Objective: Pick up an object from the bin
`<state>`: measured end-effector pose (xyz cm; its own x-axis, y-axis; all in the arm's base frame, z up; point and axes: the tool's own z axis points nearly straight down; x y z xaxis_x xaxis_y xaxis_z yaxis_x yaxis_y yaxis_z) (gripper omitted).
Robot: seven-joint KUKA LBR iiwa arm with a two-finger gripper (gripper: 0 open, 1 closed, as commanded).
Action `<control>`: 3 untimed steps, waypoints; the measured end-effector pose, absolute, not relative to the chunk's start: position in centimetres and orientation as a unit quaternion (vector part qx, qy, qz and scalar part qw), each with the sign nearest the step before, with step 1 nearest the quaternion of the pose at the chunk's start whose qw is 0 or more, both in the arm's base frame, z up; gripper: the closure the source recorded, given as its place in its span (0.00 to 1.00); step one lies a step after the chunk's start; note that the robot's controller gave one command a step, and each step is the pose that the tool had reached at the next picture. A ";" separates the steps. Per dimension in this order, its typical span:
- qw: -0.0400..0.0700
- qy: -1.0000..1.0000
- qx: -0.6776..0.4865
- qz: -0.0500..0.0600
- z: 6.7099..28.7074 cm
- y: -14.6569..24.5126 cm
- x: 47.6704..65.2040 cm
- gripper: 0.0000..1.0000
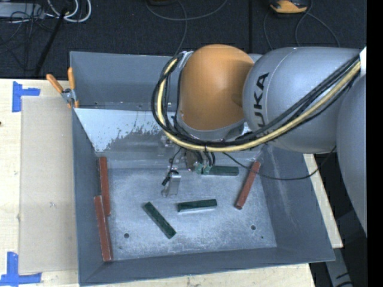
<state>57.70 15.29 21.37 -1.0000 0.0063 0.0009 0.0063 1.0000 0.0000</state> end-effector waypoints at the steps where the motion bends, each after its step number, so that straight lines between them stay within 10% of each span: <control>1: 0.004 -0.991 0.136 0.001 13.2 9.6 55.4 0.00; 2: 0.004 -0.987 0.161 0.001 6.6 0.4 53.6 0.00; 3: 0.002 -0.944 0.330 -0.001 6.9 3.6 51.4 0.00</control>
Offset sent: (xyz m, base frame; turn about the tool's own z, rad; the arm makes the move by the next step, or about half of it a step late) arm -0.0218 -0.0549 -0.0795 -0.2803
